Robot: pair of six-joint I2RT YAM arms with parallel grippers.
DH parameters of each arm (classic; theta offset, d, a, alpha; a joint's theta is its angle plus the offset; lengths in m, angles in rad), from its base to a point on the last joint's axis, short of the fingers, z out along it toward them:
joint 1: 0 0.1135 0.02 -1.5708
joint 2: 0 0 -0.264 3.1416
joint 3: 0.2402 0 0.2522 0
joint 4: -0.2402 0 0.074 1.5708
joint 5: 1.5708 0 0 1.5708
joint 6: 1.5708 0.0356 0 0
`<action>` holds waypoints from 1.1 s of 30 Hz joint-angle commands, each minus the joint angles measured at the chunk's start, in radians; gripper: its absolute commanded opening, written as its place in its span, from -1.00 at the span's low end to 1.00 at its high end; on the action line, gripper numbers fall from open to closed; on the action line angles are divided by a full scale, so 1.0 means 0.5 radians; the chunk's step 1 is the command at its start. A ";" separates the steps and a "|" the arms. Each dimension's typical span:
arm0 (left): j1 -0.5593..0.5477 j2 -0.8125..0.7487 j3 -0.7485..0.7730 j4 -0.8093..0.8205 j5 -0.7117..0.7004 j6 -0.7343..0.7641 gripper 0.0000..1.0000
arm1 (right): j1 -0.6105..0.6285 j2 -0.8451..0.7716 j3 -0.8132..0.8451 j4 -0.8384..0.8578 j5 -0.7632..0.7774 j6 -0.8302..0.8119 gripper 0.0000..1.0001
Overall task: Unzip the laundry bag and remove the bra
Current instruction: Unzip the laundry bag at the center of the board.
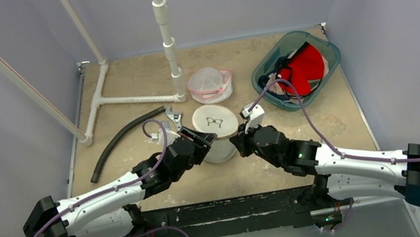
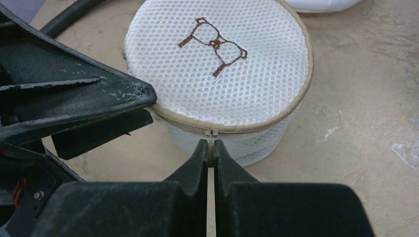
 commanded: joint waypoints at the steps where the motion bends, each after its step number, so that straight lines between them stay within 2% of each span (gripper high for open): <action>1: 0.002 0.039 0.085 0.094 -0.077 -0.040 0.05 | 0.000 -0.010 0.080 0.075 -0.039 -0.027 -1.00; 4: 0.011 0.060 0.087 0.126 -0.080 -0.030 0.12 | -0.002 -0.004 0.080 0.084 -0.056 -0.031 -1.00; 7: 0.033 0.094 0.093 0.144 -0.063 -0.006 0.00 | -0.002 -0.003 0.075 0.085 -0.066 -0.034 -1.00; 15: 0.152 0.076 0.033 0.227 0.024 0.068 -1.00 | 0.001 -0.012 0.070 0.103 -0.084 -0.067 -1.00; 22: 0.402 -0.140 -0.052 0.219 0.185 0.231 -1.00 | -0.001 0.031 0.091 0.096 -0.058 -0.114 -1.00; 28: 0.658 -0.170 -0.044 0.255 0.561 0.444 -1.00 | 0.001 0.076 0.098 0.075 0.015 -0.083 -1.00; 33: 0.869 -0.070 -0.037 0.336 1.037 0.592 -1.00 | -0.002 0.037 0.103 -0.036 0.096 -0.020 -1.00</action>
